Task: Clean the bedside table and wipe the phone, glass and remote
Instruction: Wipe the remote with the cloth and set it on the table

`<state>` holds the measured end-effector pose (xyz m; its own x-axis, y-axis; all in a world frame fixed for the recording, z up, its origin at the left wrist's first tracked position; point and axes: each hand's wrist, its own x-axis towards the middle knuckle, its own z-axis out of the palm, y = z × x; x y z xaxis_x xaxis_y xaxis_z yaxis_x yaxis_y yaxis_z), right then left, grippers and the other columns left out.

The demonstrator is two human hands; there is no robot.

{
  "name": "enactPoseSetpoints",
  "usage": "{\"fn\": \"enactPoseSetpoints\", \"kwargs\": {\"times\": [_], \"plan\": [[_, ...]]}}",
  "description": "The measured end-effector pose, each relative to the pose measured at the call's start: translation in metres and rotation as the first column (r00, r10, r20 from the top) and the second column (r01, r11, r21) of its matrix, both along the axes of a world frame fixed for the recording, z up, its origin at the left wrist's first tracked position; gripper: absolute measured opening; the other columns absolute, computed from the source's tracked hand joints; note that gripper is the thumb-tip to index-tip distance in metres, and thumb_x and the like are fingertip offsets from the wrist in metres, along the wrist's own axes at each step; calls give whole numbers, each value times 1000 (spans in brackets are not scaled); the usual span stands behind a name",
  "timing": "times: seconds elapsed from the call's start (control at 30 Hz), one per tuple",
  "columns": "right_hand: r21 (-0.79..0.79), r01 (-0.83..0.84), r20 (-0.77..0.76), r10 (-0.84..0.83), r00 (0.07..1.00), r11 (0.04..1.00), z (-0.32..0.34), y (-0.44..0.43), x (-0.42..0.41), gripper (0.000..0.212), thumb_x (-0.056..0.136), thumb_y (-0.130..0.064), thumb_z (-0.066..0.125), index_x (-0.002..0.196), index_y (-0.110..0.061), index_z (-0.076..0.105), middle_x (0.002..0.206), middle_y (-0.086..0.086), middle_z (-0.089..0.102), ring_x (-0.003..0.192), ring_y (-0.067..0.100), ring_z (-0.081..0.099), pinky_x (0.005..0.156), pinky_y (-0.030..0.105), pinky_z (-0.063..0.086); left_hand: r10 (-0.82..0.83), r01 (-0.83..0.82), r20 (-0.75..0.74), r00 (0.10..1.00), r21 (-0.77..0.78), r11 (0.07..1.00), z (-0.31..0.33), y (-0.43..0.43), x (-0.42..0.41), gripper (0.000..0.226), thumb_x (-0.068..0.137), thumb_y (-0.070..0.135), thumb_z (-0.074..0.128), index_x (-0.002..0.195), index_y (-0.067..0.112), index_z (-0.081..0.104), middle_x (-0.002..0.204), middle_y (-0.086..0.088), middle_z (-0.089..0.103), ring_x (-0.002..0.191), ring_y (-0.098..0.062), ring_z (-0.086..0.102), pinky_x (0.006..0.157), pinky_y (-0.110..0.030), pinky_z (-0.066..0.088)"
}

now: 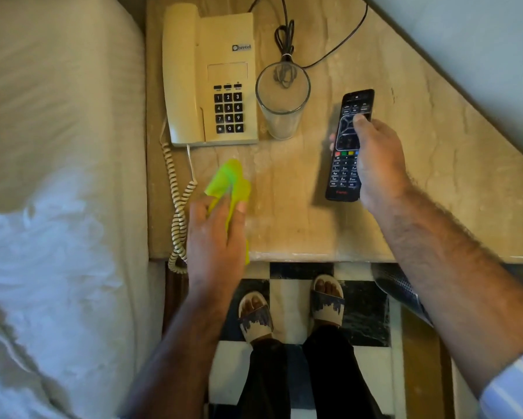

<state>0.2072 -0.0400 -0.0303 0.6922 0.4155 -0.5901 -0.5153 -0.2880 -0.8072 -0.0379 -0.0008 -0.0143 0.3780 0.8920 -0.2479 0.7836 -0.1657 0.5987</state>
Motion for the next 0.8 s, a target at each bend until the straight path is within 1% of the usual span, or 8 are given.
{"fn": "enactPoseSetpoints", "kwargs": {"times": [0.07, 0.13, 0.3, 0.4, 0.5, 0.57, 0.67, 0.8], "plan": [[-69, -8, 64, 12, 998, 998, -8, 3, 0, 18, 109, -25, 53, 96, -20, 63, 83, 1, 70, 67, 14, 68, 64, 31, 57, -64, 83, -166, 984, 110, 990, -19, 17, 1, 49, 109, 44, 42, 148, 19, 56, 136, -11, 49, 113, -16, 50, 92, -32, 51], [-131, -72, 142, 91, 986, 989, -15, 4, -1, 20, 106, -28, 58, 87, -21, 60, 83, -2, 67, 71, 15, 67, 65, 33, 57, -119, 166, -302, 946, 134, 977, -32, 26, 6, 54, 108, 44, 43, 156, 19, 47, 140, -14, 46, 122, -27, 49, 102, -51, 50], [-257, -177, 370, 266, 890, 950, -26, 8, 1, 38, 99, -37, 68, 84, -1, 67, 78, 2, 66, 65, 11, 59, 59, 26, 47, -175, 249, -392, 903, 146, 958, -45, 32, 16, 59, 106, 50, 47, 159, 26, 39, 145, -15, 42, 129, -34, 47, 104, -57, 44], [-330, -222, 428, 355, 831, 918, -27, 11, 7, 35, 98, -40, 69, 96, -7, 77, 88, 2, 75, 70, 7, 65, 65, 23, 53, -157, 243, -406, 900, 169, 955, -41, 28, 15, 58, 105, 50, 51, 157, 25, 42, 147, -16, 43, 129, -37, 46, 104, -60, 41], [-416, -239, 496, 439, 749, 877, -28, 8, 12, 30, 98, -41, 71, 108, -13, 79, 95, -3, 74, 75, 0, 62, 61, 2, 43, -132, 220, -394, 910, 187, 957, -31, 13, 7, 58, 104, 49, 54, 155, 24, 44, 155, -15, 39, 140, -36, 38, 110, -66, 37], [-447, -233, 533, 467, 706, 863, -28, 5, 15, 32, 97, -40, 73, 113, -12, 78, 98, -4, 73, 77, 2, 60, 62, -1, 40, -127, 210, -322, 938, 236, 949, -24, -3, -2, 53, 104, 47, 54, 150, 21, 49, 157, -14, 38, 143, -35, 35, 112, -63, 35], [-500, -223, 572, 512, 640, 837, -29, 0, 18, 41, 97, -40, 73, 127, -11, 73, 107, -3, 70, 89, 10, 62, 73, 9, 45, -222, 256, -139, 965, 306, 917, -19, -32, -17, 41, 104, 41, 52, 137, 18, 60, 143, -10, 52, 129, -24, 49, 105, -39, 40], [-563, -218, 621, 582, 525, 797, -33, -18, 20, 45, 102, -41, 67, 134, -10, 69, 116, 6, 67, 98, 18, 61, 82, 12, 47, -374, 373, 57, 926, 28, 927, -25, -65, -29, 30, 107, 40, 49, 106, 21, 73, 96, 8, 68, 81, -6, 63, 71, -30, 59]]}}
